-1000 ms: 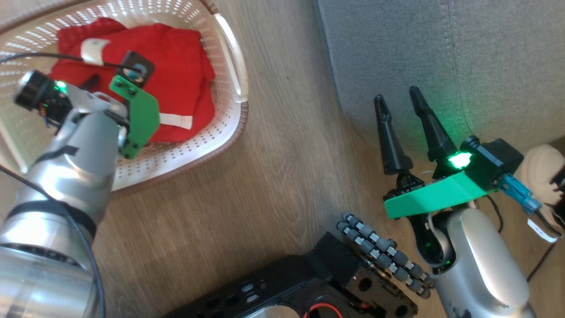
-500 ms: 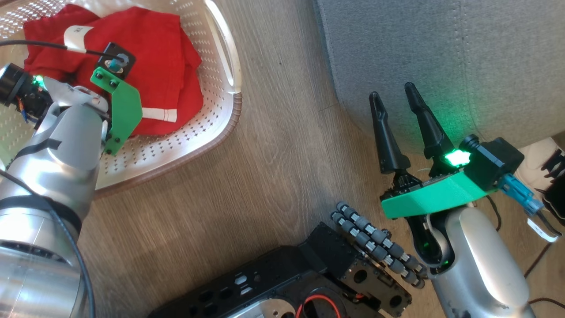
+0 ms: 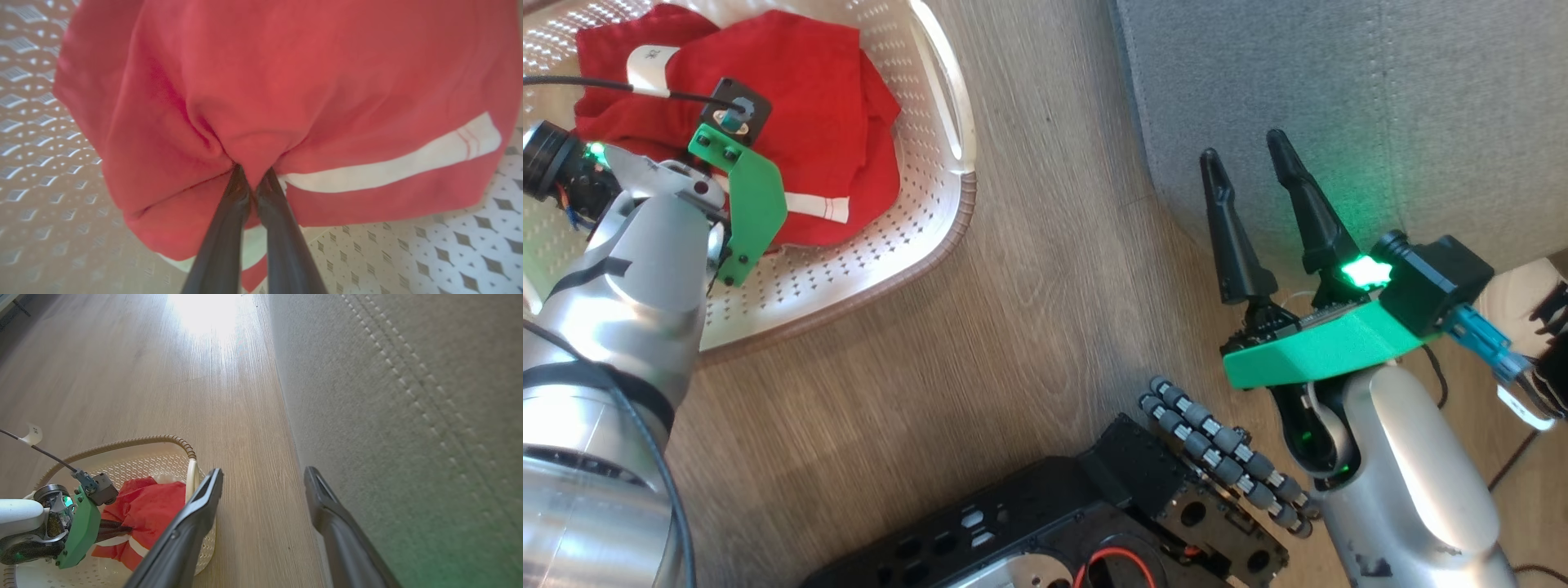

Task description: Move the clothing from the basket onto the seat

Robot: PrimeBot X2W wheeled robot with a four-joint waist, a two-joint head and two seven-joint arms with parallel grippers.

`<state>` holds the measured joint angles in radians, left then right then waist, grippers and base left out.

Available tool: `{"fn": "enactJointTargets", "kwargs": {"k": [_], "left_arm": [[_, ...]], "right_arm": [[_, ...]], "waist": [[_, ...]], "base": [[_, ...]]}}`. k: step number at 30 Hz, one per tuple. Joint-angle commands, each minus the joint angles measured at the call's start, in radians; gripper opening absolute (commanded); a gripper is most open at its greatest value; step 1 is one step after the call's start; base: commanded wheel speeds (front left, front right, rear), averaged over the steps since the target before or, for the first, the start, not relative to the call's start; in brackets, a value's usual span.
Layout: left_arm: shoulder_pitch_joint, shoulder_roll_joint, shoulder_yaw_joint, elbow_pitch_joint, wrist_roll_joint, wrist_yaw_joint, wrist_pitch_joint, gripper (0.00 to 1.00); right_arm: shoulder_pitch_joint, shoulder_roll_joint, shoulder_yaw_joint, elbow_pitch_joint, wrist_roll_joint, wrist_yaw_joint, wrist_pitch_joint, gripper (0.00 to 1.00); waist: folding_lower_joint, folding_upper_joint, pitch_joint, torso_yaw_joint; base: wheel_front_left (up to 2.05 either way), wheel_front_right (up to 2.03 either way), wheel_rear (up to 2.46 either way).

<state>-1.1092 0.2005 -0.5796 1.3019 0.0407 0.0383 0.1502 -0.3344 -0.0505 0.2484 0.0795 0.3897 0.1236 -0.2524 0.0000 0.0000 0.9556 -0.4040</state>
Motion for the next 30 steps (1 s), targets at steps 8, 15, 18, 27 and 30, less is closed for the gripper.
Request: {"fn": "enactJointTargets", "kwargs": {"k": [8,15,18,27,30], "left_arm": [[0.046,-0.036,0.026,-0.011,-0.050,0.007,-0.089,0.00],[0.130,-0.108,0.067,-0.012,-0.128,-0.010,-0.236,0.00],[0.169,-0.128,0.080,-0.012,-0.158,-0.011,-0.300,0.00],[0.287,-0.149,0.127,-0.074,-0.268,-0.023,-0.407,0.00],[0.331,-0.150,0.143,-0.171,-0.321,-0.032,-0.411,0.00]], "right_arm": [[0.030,0.000,-0.012,-0.004,-0.036,0.007,-0.009,1.00],[0.057,0.000,-0.045,0.024,-0.074,0.007,-0.009,1.00],[0.077,0.000,-0.042,0.037,-0.089,0.007,-0.009,1.00],[0.148,0.000,-0.033,0.079,-0.146,0.007,-0.009,1.00],[0.175,0.000,-0.042,0.091,-0.162,0.007,-0.009,1.00]], "waist": [[0.0000,0.0000,-0.122,0.049],[0.0000,0.0000,-0.298,0.112],[0.0000,0.0000,-0.378,0.138],[0.0000,0.0000,-0.617,0.196],[0.0000,0.0000,-0.689,0.214]], "base": [[0.00,0.00,0.00],[0.00,0.00,0.00],[0.00,0.00,0.00],[0.00,0.00,0.00],[0.00,0.00,0.00]]}}
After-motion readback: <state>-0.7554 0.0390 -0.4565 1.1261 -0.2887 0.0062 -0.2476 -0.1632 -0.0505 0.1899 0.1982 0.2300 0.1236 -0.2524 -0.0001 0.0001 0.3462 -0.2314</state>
